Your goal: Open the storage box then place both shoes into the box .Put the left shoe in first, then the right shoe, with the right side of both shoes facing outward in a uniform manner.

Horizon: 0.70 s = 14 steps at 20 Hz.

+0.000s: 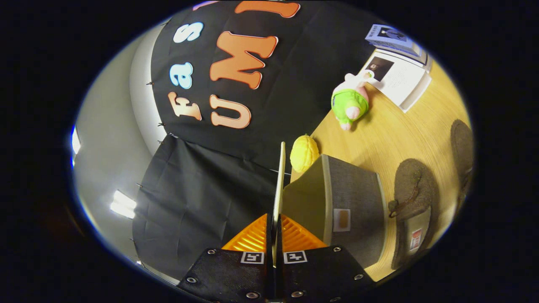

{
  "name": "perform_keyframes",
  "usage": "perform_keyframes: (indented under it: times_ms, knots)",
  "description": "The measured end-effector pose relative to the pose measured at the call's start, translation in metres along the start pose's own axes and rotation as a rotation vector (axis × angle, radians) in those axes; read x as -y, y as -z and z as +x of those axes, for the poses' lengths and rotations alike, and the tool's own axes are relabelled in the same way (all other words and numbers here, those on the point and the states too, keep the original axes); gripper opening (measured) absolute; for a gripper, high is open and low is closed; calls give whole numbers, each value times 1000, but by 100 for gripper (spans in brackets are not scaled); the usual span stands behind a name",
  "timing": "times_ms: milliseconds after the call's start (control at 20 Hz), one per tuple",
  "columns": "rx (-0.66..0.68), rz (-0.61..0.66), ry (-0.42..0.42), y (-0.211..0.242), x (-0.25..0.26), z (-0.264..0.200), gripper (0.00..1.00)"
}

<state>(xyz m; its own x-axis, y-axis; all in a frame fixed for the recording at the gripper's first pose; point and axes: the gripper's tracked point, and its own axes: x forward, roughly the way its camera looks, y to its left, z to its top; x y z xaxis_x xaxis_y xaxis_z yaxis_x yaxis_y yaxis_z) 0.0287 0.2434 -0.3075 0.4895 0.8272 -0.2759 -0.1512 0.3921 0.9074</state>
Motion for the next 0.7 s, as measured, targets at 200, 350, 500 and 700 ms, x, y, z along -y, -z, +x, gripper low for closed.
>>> perform_keyframes:
  times_ms: [200, 350, 500, 700]
  knots:
    - [0, -62, 3, -8, -42, 15, 4]
    - [-15, -92, 1, -3, -79, 31, 5]
    - [-26, -130, -15, 5, -116, 53, 5]
    - [-66, -199, 36, 28, -137, 83, 5]
